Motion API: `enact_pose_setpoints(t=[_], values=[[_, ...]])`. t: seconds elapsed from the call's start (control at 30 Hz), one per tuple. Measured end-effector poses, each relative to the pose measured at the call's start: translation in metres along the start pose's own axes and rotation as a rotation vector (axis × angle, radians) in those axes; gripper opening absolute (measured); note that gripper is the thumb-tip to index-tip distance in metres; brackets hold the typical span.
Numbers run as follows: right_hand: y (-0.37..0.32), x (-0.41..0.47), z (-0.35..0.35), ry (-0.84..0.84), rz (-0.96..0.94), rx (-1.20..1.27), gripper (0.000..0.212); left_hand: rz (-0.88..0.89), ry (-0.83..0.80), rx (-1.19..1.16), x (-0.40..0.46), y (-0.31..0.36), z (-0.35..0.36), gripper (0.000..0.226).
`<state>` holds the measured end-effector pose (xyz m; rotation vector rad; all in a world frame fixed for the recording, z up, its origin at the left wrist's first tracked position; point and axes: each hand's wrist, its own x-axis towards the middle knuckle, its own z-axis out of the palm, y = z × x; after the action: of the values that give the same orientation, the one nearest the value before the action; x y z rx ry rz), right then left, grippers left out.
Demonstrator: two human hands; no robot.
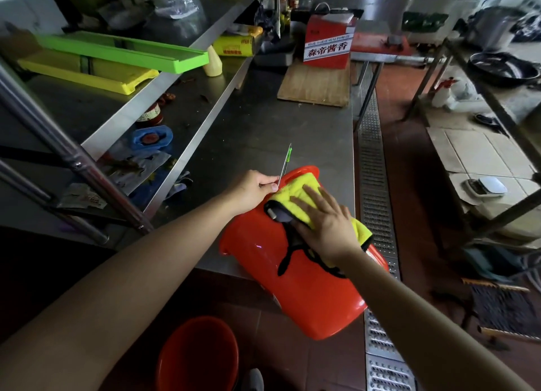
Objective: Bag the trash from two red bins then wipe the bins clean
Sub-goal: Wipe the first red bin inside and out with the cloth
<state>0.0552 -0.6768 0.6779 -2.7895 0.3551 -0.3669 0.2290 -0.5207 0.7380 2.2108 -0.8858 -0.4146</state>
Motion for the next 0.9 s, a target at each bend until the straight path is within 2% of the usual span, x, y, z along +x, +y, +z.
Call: enact_pose_setpoints(t=[0.2, 0.27, 0.33, 0.43, 0.53, 0.63, 0.7, 0.83, 0.9], values=[[0.041, 0.036, -0.015, -0.088, 0.414, 0.332, 0.053, -0.046, 0.009, 0.010, -0.007, -0.007, 0.001, 0.036], [0.029, 0.038, -0.018, -0.105, 0.420, 0.284, 0.052, -0.053, 0.019, 0.000, -0.009, -0.007, 0.002, 0.036], [0.004, 0.022, -0.014, -0.081, 0.282, 0.118, 0.055, -0.068, 0.026, -0.020, -0.011, -0.008, 0.004, 0.034], [-0.041, -0.024, 0.006, 0.059, -0.071, -0.139, 0.060, -0.085, 0.046, -0.027, -0.011, -0.010, 0.001, 0.030], [-0.056, -0.050, 0.022, 0.048, -0.411, -0.315, 0.063, -0.124, 0.027, -0.063, -0.016, -0.013, -0.002, 0.034], [-0.045, -0.048, 0.013, 0.008, -0.498, -0.277, 0.062, -0.125, 0.006, -0.081, -0.022, -0.017, -0.003, 0.035], [-0.023, -0.039, 0.000, -0.006, -0.375, -0.177, 0.059, -0.107, 0.018, -0.083, -0.023, -0.017, -0.002, 0.034], [0.037, -0.013, -0.021, -0.083, 0.102, 0.200, 0.054, -0.148, 0.017, -0.070, -0.025, -0.014, -0.002, 0.035], [0.048, -0.007, -0.020, -0.069, 0.256, 0.346, 0.048, -0.169, 0.023, -0.081, -0.025, -0.014, 0.000, 0.035]])
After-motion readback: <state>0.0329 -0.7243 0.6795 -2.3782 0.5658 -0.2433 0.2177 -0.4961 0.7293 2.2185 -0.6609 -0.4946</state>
